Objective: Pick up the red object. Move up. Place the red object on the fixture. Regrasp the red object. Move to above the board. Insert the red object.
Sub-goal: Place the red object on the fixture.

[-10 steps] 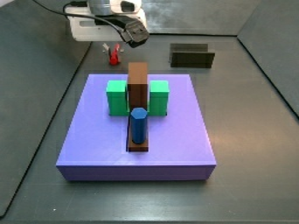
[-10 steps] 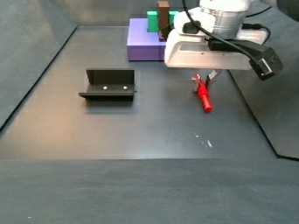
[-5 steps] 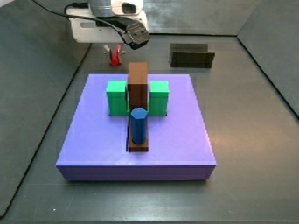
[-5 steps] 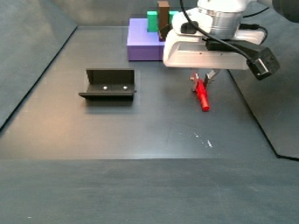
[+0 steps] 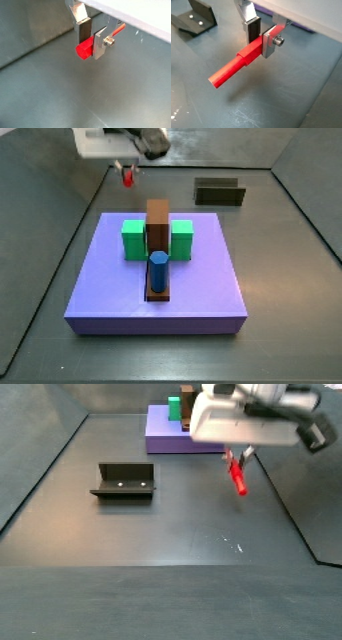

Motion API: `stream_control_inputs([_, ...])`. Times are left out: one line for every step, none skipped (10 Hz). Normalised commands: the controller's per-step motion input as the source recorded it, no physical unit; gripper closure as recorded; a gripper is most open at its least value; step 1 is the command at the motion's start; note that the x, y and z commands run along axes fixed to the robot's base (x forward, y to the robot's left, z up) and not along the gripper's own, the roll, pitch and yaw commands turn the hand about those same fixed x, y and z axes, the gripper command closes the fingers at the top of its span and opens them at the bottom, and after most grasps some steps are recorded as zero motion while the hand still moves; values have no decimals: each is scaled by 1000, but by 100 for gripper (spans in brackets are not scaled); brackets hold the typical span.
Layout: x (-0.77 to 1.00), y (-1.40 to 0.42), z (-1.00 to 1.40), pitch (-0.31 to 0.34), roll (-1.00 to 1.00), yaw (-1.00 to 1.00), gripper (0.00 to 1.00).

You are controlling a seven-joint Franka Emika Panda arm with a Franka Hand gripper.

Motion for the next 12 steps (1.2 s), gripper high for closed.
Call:
stream_control_inputs([0, 0, -6, -6, 0, 0, 100])
stream_control_inputs([0, 0, -9, -6, 0, 0, 100])
stream_control_inputs([0, 0, -11, -6, 0, 0, 100])
stream_control_inputs([0, 0, -14, -6, 0, 0, 100])
stream_control_inputs([0, 0, -14, -9, 0, 0, 100])
stream_control_inputs([0, 0, -14, -6, 0, 0, 100])
stream_control_inputs([-20, 114, 0, 0, -69, -11, 100])
stream_control_inputs([60, 331, 49, 0, -417, 0, 100])
stream_control_inputs([411, 420, 217, -40, -829, -63, 100])
stream_control_inputs([431, 217, 111, -123, -877, -14, 100])
stream_control_inputs([446, 0, 86, -223, -963, -37, 100])
stream_control_inputs([631, 0, 66, -83, -934, -109, 100])
